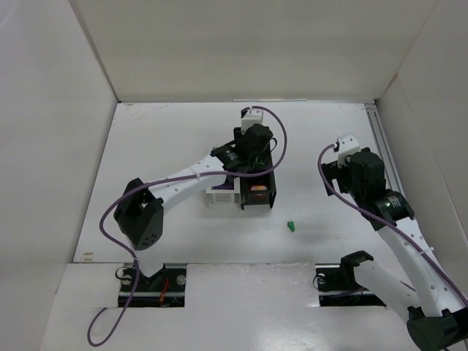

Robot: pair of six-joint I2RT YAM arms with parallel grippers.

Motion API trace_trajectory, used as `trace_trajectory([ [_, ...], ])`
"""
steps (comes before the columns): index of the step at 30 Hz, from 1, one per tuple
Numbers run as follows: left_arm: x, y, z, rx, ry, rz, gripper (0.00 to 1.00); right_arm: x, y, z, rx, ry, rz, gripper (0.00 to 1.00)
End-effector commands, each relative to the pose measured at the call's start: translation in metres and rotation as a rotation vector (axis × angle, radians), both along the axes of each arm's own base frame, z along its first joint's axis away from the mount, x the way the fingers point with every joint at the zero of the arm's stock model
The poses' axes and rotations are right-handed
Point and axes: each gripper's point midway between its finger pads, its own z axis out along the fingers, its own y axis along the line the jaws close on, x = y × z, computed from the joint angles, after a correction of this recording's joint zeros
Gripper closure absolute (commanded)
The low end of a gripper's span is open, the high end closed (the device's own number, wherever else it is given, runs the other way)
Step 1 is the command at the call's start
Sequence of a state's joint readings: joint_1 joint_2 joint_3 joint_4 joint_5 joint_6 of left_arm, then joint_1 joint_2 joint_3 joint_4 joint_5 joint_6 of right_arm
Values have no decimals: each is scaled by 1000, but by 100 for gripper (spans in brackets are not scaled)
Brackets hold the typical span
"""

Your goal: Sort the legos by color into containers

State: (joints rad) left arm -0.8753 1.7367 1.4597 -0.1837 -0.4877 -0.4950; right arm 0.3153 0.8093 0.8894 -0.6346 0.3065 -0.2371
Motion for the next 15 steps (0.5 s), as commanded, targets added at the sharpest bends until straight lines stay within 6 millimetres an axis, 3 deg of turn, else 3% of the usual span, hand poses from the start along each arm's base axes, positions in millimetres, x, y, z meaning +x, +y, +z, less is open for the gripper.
trace_trajectory([
  [1, -7, 7, 14, -28, -7, -8, 50, -9, 13, -1, 23, 19, 104, 1],
  [5, -17, 12, 16, -55, -5, -23, 42, -20, 21, -17, 43, 51, 165, 1],
  [8, -24, 20, 21, -67, -5, -18, 38, -26, 40, -29, 100, 79, 244, 1],
  [10, -31, 30, 32, -73, -28, 9, 29, -31, 59, -38, 161, 95, 312, 1],
  [12, -44, 31, 36, -84, -39, -2, 18, -39, 78, -60, 213, 137, 360, 1],
  [13, -50, 41, 50, -104, -61, 6, 7, -42, 85, -68, 229, 153, 378, 1],
  [14, -62, 37, 54, -114, -66, -22, 2, -47, 99, -75, 249, 170, 422, 1],
  [15, -66, 42, 58, -134, -70, -17, 0, -54, 105, -95, 267, 221, 419, 1],
])
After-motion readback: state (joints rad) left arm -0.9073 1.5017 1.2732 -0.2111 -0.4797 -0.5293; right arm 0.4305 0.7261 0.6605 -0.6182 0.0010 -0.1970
